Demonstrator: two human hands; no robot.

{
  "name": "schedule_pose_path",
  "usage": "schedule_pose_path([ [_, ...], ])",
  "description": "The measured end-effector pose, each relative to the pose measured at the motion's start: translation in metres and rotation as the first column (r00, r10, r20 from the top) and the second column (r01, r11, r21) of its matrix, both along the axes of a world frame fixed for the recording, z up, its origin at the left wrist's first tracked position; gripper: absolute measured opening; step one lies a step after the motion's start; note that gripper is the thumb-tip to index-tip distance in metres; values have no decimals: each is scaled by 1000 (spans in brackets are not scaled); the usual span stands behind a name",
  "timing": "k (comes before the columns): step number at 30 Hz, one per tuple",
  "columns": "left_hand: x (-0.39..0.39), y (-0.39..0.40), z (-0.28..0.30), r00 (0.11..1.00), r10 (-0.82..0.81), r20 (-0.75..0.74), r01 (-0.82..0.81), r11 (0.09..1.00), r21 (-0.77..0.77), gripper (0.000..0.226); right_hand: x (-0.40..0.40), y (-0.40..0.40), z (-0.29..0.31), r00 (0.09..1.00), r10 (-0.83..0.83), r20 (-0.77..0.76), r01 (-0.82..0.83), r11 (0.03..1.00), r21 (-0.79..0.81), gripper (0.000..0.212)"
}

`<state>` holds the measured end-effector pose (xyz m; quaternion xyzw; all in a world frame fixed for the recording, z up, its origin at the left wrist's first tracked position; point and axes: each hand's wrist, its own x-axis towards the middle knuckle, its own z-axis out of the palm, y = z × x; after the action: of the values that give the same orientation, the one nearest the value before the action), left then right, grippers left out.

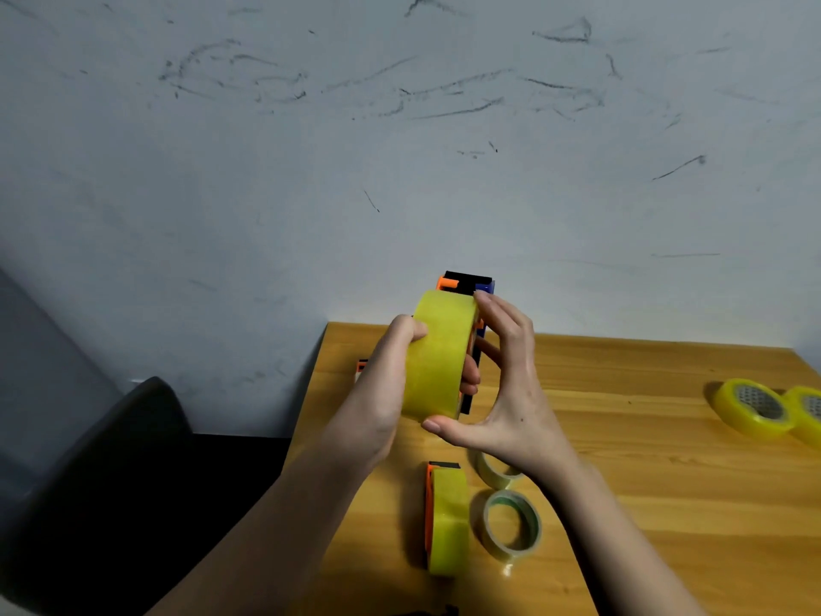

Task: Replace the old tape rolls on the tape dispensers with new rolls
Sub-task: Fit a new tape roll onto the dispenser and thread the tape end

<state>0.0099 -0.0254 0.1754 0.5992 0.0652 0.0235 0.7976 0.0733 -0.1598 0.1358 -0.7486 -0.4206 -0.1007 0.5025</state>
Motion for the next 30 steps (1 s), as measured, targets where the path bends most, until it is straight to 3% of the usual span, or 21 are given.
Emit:
schedule_pose_path([
  [6,-3,-6,10,999,44,-28,-44,999,-2,61,-3,0,-2,997,-28,73,27,1000,13,113],
  [17,-5,-12,10,997,72,27,-72,997,0,60,-6,-1,-2,998,-36,45,32,997,74,111],
  [26,-1,-14,5,987,142,71,-148,986,81,43,-5,-3,-1,992,-61,113,52,995,81,112],
  [30,0,-14,6,979,203,28,-205,964,167,56,-5,-5,2,998,-8,58,6,999,43,109],
])
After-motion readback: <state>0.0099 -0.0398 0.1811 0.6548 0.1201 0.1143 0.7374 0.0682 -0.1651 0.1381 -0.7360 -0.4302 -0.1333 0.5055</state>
